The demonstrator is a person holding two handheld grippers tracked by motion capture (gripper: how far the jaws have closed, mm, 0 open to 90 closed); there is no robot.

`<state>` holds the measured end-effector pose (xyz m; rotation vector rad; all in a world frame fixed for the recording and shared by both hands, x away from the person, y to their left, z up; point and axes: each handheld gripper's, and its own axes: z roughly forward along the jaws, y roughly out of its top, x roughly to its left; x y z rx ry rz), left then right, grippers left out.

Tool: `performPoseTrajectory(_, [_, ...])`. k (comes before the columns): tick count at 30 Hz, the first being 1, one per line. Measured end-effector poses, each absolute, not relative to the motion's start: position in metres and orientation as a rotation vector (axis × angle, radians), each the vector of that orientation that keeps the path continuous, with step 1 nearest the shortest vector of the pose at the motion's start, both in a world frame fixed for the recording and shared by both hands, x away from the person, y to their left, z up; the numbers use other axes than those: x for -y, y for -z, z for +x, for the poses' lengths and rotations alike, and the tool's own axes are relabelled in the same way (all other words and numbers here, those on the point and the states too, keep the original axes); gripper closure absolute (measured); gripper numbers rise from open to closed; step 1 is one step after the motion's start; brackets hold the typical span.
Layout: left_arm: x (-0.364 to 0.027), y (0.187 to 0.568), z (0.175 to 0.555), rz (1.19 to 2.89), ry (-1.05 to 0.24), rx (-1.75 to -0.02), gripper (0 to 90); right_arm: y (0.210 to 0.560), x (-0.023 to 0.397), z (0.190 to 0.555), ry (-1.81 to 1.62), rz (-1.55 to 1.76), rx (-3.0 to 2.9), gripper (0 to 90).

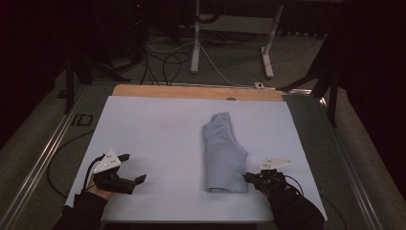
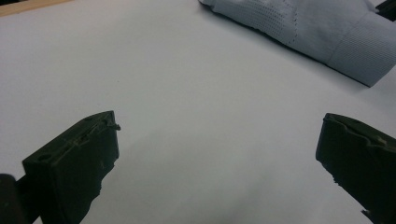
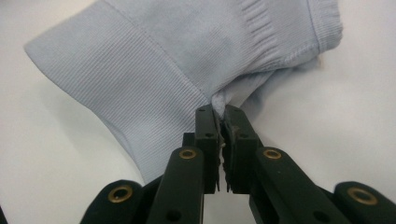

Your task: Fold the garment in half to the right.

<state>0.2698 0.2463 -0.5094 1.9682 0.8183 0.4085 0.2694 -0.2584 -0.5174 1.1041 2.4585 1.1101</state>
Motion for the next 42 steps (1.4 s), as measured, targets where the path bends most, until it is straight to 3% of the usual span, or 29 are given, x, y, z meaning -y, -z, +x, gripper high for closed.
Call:
performPoseTrajectory(13, [-0.247,0.511,0.27,1.971,-0.406,-0.821,0.4,0.529,0.265,0.274,-1.028,1.134,-2.482,85.1])
performPoseTrajectory(18, [-0.246,0.511,0.27,1.972,-0.404,-0.819,0.4,0.53,0.265,0.274,-1.03,1.137,-2.47,80.6])
performPoseTrajectory(23, [-0.247,0.51,0.27,1.967,-0.404,-0.82,0.4,0.53,0.267,0.275,-1.036,1.166,-2.453,69.2])
performPoseTrajectory(24, [-0.247,0.51,0.27,1.967,-0.405,-0.819,0.4,0.528,0.268,0.275,-1.04,1.163,-2.449,59.5])
performPoseTrajectory(27, [-0.248,0.509,0.27,1.959,-0.407,-0.822,0.4,0.52,0.269,0.276,-1.09,1.143,-2.454,43.3])
performPoseTrajectory(28, [-0.248,0.509,0.27,1.959,-0.407,-0.822,0.4,0.52,0.269,0.276,-1.09,1.143,-2.454,43.3])
performPoseTrajectory(30, [-0.248,0.508,0.27,1.963,-0.41,-0.815,0.4,0.508,0.266,0.276,-1.153,1.113,-2.448,27.4])
performPoseTrajectory(32, [-0.249,0.508,0.27,1.959,-0.41,-0.82,0.4,0.499,0.262,0.277,-1.195,1.073,-2.454,18.8])
performPoseTrajectory(35, [-0.249,0.508,0.27,1.959,-0.411,-0.818,0.4,0.491,0.256,0.279,-1.231,1.026,-2.483,14.5])
performPoseTrajectory(42, [-0.249,0.509,0.27,1.961,-0.405,-0.816,0.4,0.47,0.221,0.293,-1.377,0.789,-2.549,15.3])
